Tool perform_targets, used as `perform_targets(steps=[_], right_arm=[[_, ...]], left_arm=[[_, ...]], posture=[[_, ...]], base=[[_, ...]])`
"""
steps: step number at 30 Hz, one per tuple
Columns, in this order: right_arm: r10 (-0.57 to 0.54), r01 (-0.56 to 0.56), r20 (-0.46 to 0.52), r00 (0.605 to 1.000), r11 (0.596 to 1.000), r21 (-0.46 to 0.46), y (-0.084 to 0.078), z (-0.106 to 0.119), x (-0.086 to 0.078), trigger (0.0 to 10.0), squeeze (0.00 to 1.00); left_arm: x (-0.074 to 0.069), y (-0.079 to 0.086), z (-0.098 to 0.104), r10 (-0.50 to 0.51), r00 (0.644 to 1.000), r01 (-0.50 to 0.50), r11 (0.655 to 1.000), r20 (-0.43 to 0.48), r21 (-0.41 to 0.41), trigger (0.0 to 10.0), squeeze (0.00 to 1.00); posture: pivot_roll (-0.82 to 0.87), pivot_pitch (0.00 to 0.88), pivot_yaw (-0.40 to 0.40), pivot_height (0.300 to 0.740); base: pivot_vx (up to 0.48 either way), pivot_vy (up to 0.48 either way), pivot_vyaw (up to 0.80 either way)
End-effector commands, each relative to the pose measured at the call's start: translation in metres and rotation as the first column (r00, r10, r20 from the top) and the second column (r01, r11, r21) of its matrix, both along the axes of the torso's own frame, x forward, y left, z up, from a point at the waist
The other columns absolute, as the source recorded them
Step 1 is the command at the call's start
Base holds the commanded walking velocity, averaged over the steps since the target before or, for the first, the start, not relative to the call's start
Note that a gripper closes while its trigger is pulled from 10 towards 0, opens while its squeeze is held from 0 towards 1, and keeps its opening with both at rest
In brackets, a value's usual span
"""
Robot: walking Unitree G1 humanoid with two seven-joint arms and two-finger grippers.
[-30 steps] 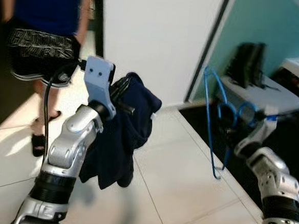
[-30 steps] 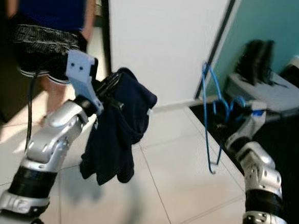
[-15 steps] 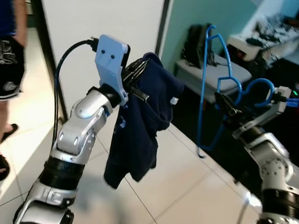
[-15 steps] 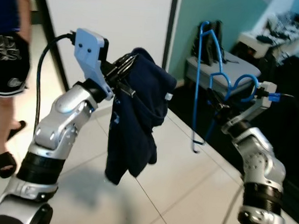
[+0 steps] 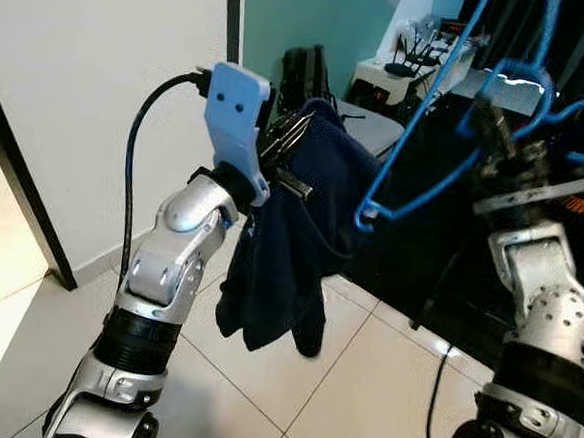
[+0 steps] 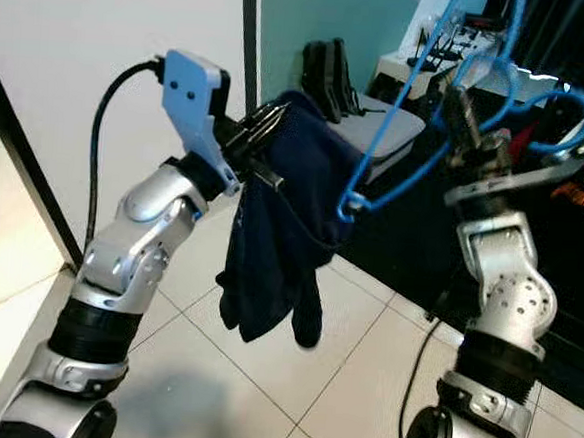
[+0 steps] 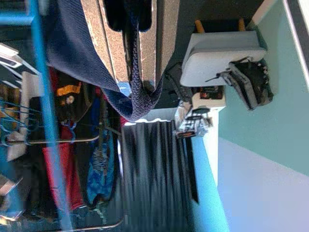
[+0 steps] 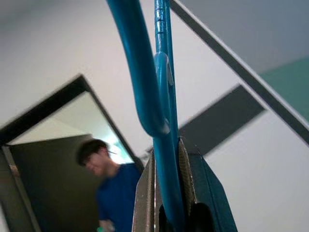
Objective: Hang hanger
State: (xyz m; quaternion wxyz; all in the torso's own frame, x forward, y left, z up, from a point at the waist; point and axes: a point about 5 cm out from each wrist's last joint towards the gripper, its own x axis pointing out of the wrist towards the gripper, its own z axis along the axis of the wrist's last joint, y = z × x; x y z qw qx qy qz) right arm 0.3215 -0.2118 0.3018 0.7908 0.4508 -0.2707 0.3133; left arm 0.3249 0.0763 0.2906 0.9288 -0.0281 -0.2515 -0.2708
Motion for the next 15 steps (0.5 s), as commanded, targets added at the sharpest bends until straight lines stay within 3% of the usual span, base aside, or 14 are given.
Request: perform_targets(steps=[1, 8, 10, 15], right_arm=[[0.019, -0.020, 0.037, 0.999, 0.999, 0.025, 0.003, 0.009, -0.002, 10.0, 0.00], [0.050, -0.050, 0.055, 0.997, 0.999, 0.001, 0.021, 0.011, 0.000, 10.0, 0.00], [0.084, -0.081, 0.043, 0.996, 0.995, -0.055, 0.039, 0.008, 0.000, 10.0, 0.00], [0.106, -0.102, 0.019, 0.994, 0.982, -0.157, 0.057, 0.001, -0.002, 10.0, 0.00]], left_arm=[[-0.004, -0.005, 0.008, -0.024, 1.000, 0.025, 0.999, 0.017, -0.036, 10.0, 0.00], [-0.008, -0.016, 0.016, -0.076, 0.997, 0.077, 0.992, 0.013, -0.098, 10.0, 0.00], [-0.010, -0.020, 0.025, -0.097, 0.995, 0.099, 0.986, 0.023, -0.133, 10.0, 0.00], [-0.010, -0.018, 0.035, -0.103, 0.994, 0.108, 0.979, 0.038, -0.174, 10.0, 0.00]], posture=[[0.03, 0.000, -0.049, 0.740], [0.04, 0.000, -0.052, 0.740], [0.05, 0.000, -0.055, 0.740], [0.05, 0.000, -0.055, 0.740]], base=[[0.000, 0.000, 0.00], [0.000, 0.000, 0.00], [0.000, 0.000, 0.00], [0.000, 0.000, 0.00]])
